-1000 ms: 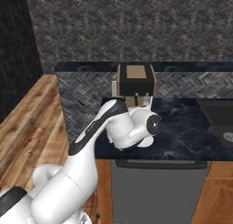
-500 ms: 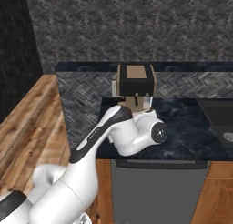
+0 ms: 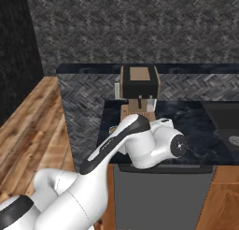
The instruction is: Take a sugar cube from the saucer and place it inside the coffee. Then, grab milk from the fridge and place it next to the coffee on the counter to sweeten the coffee.
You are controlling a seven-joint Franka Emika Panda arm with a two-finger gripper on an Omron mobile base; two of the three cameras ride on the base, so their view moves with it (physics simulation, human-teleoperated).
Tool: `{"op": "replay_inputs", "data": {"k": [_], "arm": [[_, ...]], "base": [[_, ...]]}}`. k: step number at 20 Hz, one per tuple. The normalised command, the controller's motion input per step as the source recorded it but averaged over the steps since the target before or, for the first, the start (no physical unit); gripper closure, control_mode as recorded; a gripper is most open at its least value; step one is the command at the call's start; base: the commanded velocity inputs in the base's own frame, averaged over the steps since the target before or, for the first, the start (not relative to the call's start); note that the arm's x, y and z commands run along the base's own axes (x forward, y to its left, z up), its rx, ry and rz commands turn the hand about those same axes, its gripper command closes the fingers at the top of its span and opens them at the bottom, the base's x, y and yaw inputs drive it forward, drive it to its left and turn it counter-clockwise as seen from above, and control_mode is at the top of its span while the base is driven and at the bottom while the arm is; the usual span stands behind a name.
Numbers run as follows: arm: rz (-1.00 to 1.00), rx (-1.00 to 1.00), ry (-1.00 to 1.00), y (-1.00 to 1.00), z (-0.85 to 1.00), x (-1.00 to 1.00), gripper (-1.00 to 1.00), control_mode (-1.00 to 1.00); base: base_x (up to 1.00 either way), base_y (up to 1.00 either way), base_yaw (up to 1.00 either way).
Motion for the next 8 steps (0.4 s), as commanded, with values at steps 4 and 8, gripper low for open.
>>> {"op": "replay_inputs", "data": {"k": [4,8], "arm": [[0.03,0.0,0.0,-0.49,0.0,-0.33,-1.0,-1.0],[0.04,0.0,0.0,-0.5,0.0,-0.38,-1.0,-1.0]], "base": [[0.0,0.0,0.0],[0.0,0.0,0.0]]}}
